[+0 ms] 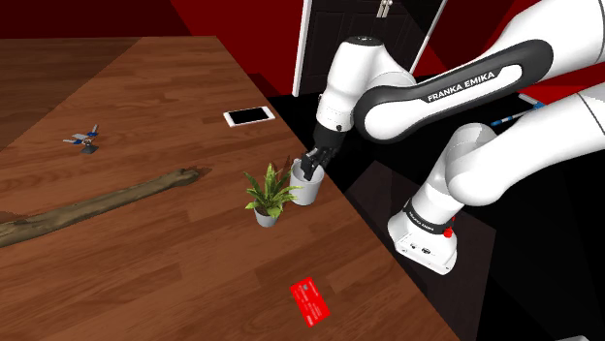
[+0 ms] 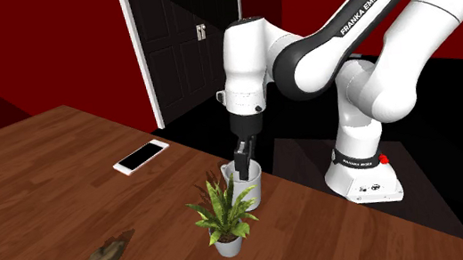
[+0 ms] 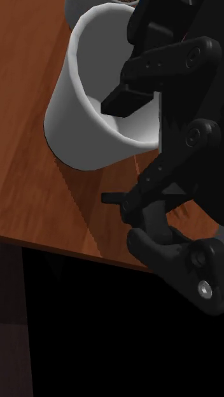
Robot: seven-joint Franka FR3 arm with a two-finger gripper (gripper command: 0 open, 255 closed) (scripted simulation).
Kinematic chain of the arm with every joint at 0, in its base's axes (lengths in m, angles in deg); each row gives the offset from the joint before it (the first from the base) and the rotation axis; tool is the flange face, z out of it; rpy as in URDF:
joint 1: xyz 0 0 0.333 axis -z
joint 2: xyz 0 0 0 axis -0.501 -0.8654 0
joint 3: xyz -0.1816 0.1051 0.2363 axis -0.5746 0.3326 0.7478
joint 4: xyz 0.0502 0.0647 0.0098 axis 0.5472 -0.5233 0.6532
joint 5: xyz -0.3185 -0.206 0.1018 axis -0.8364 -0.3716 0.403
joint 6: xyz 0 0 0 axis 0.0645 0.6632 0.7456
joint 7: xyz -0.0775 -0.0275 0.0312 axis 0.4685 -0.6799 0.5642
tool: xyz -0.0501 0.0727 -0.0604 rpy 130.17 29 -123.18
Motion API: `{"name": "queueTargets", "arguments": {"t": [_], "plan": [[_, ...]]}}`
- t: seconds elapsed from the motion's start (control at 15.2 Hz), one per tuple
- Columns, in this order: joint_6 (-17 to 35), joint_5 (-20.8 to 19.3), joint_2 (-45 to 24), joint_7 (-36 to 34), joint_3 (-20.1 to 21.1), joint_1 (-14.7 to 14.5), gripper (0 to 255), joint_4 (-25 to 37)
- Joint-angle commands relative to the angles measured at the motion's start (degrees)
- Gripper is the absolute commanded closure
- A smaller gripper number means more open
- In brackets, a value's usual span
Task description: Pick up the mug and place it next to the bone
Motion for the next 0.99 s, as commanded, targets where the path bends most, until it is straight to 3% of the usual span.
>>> {"name": "queueTargets", "arguments": {"t": [0.0,0.53,0.92], "plan": [[0.00,0.00,0.00,0.00,0.00,0.00,255,0.00],[0.01,0.00,-0.01,0.00,0.00,0.00,255,0.00],[-6.21,-0.98,3.61,-0.36,-1.08,0.19,255,2.64]]}}
